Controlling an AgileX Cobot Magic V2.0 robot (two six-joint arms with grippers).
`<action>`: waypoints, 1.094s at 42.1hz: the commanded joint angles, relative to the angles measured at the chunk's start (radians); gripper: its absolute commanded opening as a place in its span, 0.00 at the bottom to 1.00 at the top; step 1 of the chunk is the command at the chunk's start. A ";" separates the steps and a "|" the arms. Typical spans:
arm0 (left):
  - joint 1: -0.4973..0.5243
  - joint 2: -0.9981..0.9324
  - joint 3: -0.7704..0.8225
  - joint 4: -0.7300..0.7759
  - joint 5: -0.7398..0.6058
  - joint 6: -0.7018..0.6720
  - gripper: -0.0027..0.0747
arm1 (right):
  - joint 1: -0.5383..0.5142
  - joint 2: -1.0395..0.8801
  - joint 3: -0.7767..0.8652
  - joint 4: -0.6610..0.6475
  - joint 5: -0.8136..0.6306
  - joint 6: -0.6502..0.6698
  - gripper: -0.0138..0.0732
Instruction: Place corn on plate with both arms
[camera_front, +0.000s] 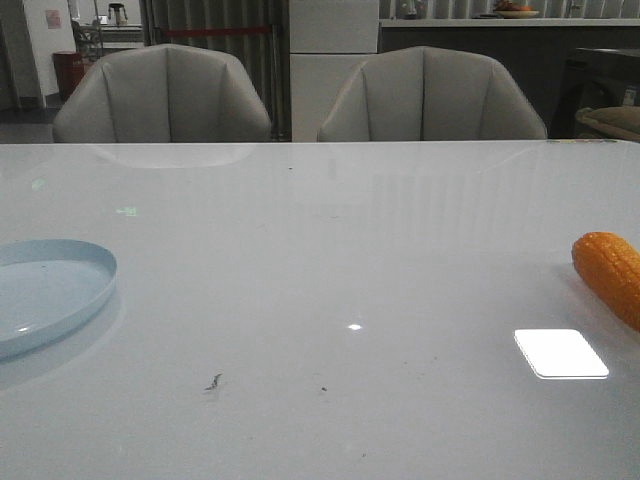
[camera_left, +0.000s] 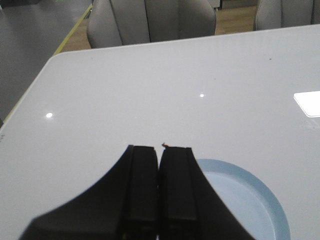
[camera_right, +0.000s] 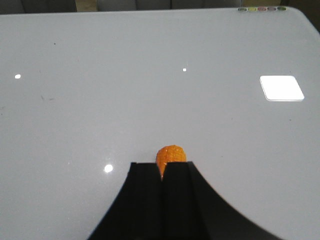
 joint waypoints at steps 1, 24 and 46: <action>0.001 0.011 -0.030 -0.004 -0.067 -0.006 0.17 | -0.001 0.019 -0.038 0.001 -0.045 -0.008 0.36; 0.007 0.126 -0.074 -0.104 0.023 -0.015 0.62 | -0.001 0.044 -0.038 -0.002 0.006 -0.008 0.68; 0.133 0.615 -0.657 -0.170 0.721 -0.008 0.60 | -0.001 0.044 -0.038 -0.002 0.008 -0.008 0.68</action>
